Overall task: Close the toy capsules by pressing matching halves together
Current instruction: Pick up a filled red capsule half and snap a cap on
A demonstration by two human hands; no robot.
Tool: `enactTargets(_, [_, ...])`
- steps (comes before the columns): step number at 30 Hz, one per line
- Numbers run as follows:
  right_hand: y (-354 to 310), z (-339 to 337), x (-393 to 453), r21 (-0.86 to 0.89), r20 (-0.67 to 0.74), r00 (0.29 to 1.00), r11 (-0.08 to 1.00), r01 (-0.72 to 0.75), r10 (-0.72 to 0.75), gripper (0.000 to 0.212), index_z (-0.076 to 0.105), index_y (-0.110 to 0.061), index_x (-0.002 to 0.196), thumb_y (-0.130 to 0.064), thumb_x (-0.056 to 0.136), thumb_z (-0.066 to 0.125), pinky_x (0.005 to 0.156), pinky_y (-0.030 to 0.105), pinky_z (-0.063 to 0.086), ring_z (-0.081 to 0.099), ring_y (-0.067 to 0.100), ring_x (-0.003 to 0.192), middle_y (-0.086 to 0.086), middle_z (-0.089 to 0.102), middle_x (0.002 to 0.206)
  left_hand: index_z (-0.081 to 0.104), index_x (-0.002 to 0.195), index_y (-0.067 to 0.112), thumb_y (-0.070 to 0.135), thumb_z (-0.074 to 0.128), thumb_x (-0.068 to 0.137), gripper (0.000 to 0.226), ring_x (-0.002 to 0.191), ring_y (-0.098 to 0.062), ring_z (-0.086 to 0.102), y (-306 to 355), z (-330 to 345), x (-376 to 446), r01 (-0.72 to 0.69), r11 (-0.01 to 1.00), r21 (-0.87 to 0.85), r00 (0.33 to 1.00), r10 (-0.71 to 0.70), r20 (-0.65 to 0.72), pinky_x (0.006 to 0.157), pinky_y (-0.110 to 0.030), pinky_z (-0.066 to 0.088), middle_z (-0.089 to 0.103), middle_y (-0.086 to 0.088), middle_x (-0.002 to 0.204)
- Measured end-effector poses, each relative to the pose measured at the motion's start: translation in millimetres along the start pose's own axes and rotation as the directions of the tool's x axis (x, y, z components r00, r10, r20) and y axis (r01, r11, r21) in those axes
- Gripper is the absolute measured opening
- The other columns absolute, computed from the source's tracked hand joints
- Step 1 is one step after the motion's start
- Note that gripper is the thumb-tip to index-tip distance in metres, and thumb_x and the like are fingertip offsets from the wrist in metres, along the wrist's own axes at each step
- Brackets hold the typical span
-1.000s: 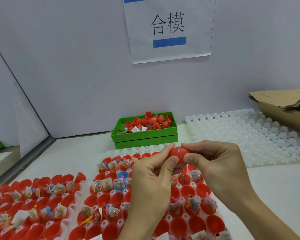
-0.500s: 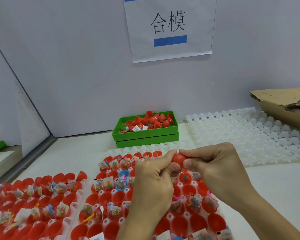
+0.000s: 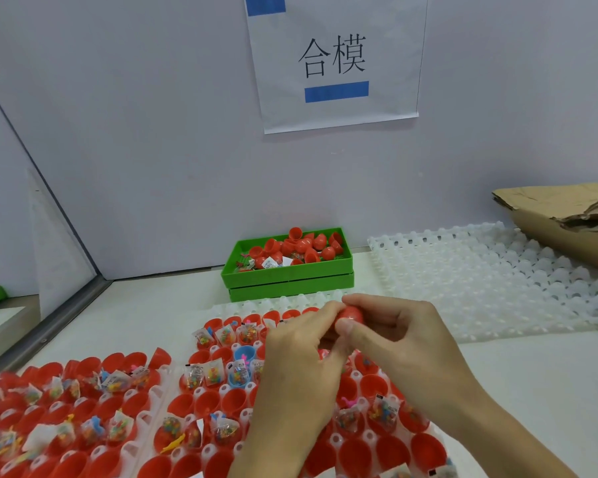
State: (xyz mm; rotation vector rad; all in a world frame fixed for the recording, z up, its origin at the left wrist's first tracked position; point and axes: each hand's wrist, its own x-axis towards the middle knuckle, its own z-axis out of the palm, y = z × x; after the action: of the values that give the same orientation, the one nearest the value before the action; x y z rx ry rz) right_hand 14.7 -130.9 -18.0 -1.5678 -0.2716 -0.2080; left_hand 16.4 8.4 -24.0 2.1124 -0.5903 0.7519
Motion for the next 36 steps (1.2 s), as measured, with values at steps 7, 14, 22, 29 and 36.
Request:
enactTargets(7, [8.3, -1.2, 5.0, 0.113, -0.013, 0.992, 0.986, -0.120, 0.123, 0.024, 0.074, -0.011, 0.108, -0.003, 0.086, 0.070, 0.080, 0.029, 0.059, 0.075, 0.016, 0.090, 0.002, 0.078, 0.093, 0.073, 0.104, 0.023, 0.026, 0.079, 0.079, 0.026, 0.075, -0.004, 0.059, -2.5, 1.9, -0.9, -0.034, 0.992, 0.121, 0.999, 0.033, 0.009, 0.067, -0.018, 0.049, 0.064, 0.012, 0.082])
enactTargets(14, [7.0, -2.7, 6.5, 0.467, 0.115, 0.988, 0.872, -0.148, 0.106, 0.034, 0.076, -0.001, 0.100, -0.028, 0.083, 0.063, 0.078, 0.030, 0.059, 0.072, 0.033, 0.096, 0.023, 0.073, 0.101, 0.068, 0.116, 0.042, 0.062, 0.078, 0.066, 0.054, 0.108, -0.006, 0.066, 0.2, -1.2, 1.5, 0.487, 0.710, -0.510, 0.873, -0.409, 0.264, 0.089, -0.031, 0.058, 0.069, 0.007, 0.116])
enactTargets(22, [16.3, 9.9, 4.8, 0.315, 0.025, 1.000, 0.949, 0.002, -0.010, 0.025, 0.079, -0.020, 0.094, -0.034, 0.083, 0.062, 0.081, 0.035, 0.059, 0.073, 0.031, 0.094, 0.015, 0.076, 0.094, 0.079, 0.090, 0.032, 0.023, 0.068, 0.084, 0.015, 0.087, -0.033, 0.073, 8.1, 11.1, -2.2, 0.410, 0.688, -0.598, 0.901, -0.408, 0.149, 0.083, -0.052, 0.059, 0.077, -0.006, 0.087])
enactTargets(29, [7.3, 5.8, 4.5, 0.532, 0.091, 0.996, 0.844, -0.066, 0.020, 0.028, 0.076, 0.001, 0.094, -0.016, 0.082, 0.058, 0.077, 0.031, 0.059, 0.073, 0.035, 0.093, 0.027, 0.072, 0.096, 0.078, 0.088, 0.039, 0.020, 0.070, 0.082, 0.021, 0.090, -0.015, 0.073, 12.1, 3.1, 1.4, 0.294, 0.757, -0.583, 0.952, -0.285, 0.110, 0.078, -0.025, 0.059, 0.077, 0.002, 0.088])
enactTargets(36, [1.5, 4.0, 5.6, 0.613, 0.212, 0.973, 0.762, -0.209, 0.096, 0.044, 0.070, 0.008, 0.106, -0.028, 0.090, 0.051, 0.078, 0.034, 0.059, 0.070, 0.037, 0.096, 0.032, 0.068, 0.109, 0.062, 0.122, 0.030, 0.035, 0.075, 0.073, 0.051, 0.096, -0.015, 0.072, 7.1, 1.5, -0.1, 0.372, 0.697, -0.613, 0.926, -0.327, 0.190, 0.083, -0.025, 0.057, 0.074, 0.002, 0.098])
